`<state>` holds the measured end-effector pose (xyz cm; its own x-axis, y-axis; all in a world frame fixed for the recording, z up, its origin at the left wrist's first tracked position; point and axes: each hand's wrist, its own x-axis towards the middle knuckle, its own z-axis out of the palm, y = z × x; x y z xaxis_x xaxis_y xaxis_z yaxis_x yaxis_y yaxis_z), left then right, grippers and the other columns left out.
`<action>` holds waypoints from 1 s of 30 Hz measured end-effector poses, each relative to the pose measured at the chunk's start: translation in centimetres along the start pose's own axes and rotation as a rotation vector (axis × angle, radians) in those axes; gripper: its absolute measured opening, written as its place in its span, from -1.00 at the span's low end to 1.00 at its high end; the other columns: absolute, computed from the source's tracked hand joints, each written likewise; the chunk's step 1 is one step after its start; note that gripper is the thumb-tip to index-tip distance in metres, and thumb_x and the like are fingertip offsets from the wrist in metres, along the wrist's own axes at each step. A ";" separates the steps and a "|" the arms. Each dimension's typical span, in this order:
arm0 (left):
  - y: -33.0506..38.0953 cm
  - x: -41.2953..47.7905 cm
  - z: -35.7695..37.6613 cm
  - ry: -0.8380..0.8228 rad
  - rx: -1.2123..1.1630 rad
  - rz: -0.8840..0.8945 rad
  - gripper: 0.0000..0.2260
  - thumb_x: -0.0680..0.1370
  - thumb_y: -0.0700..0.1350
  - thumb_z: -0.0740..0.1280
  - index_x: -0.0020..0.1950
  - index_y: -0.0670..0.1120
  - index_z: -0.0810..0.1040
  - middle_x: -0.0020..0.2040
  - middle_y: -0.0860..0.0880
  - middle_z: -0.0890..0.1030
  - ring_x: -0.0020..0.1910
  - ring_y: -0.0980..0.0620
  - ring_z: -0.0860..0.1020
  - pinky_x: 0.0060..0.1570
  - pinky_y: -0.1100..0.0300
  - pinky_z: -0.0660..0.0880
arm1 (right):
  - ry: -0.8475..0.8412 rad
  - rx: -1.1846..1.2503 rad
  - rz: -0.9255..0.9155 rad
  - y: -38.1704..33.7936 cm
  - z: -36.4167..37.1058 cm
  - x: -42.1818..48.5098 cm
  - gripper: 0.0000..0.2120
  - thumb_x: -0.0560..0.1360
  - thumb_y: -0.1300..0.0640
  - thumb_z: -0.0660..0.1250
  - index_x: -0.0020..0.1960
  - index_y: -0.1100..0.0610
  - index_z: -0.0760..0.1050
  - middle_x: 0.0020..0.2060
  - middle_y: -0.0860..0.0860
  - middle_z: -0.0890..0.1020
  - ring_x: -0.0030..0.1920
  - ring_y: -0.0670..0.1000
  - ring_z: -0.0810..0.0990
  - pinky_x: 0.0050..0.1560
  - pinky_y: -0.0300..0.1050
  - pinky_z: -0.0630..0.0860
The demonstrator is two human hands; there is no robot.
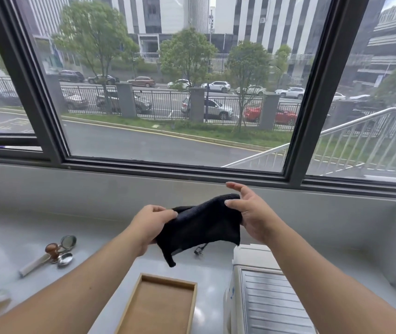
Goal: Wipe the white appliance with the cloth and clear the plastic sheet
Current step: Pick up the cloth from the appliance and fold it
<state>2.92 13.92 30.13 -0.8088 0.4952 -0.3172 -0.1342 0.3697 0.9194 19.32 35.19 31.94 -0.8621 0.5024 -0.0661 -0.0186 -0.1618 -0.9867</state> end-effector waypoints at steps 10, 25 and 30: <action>0.4 0.9 1.6 0.101 -0.083 -0.013 -0.87 0.62 -0.14 0.32 0.11 -0.12 0.62 -0.03 -0.13 0.71 -0.21 -0.06 0.64 -0.37 0.15 0.60 | 0.051 -0.091 -0.027 1.1 -4.3 1.4 -0.52 0.57 0.48 0.26 0.38 0.07 0.50 0.03 0.22 0.63 -0.08 0.18 0.63 -0.02 0.09 0.59; 0.6 0.1 2.6 0.108 0.009 0.069 -0.92 0.63 -0.15 0.35 0.11 -0.06 0.60 -0.07 -0.09 0.72 -0.23 -0.03 0.63 -0.04 -0.02 0.67 | -0.003 -0.164 -0.015 1.3 -7.6 2.6 -0.50 0.57 0.44 0.29 0.36 -0.04 0.52 -0.10 0.10 0.68 -0.18 0.11 0.66 -0.21 -0.01 0.56; 0.5 -0.8 2.5 0.166 -0.068 0.051 -0.74 0.66 -0.25 0.14 0.03 -0.12 0.63 -0.08 -0.16 0.70 -0.21 -0.10 0.65 -0.23 0.04 0.68 | -0.037 -0.160 -0.023 1.5 -7.2 2.9 -0.51 0.57 0.46 0.29 0.34 0.00 0.55 -0.09 0.14 0.68 -0.18 0.05 0.70 -0.22 -0.14 0.62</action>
<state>4.92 15.64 30.31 -0.8983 0.3730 -0.2324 -0.1247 0.2908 0.9486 20.46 42.49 29.18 -0.8802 0.4727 -0.0411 0.0402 -0.0121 -0.9991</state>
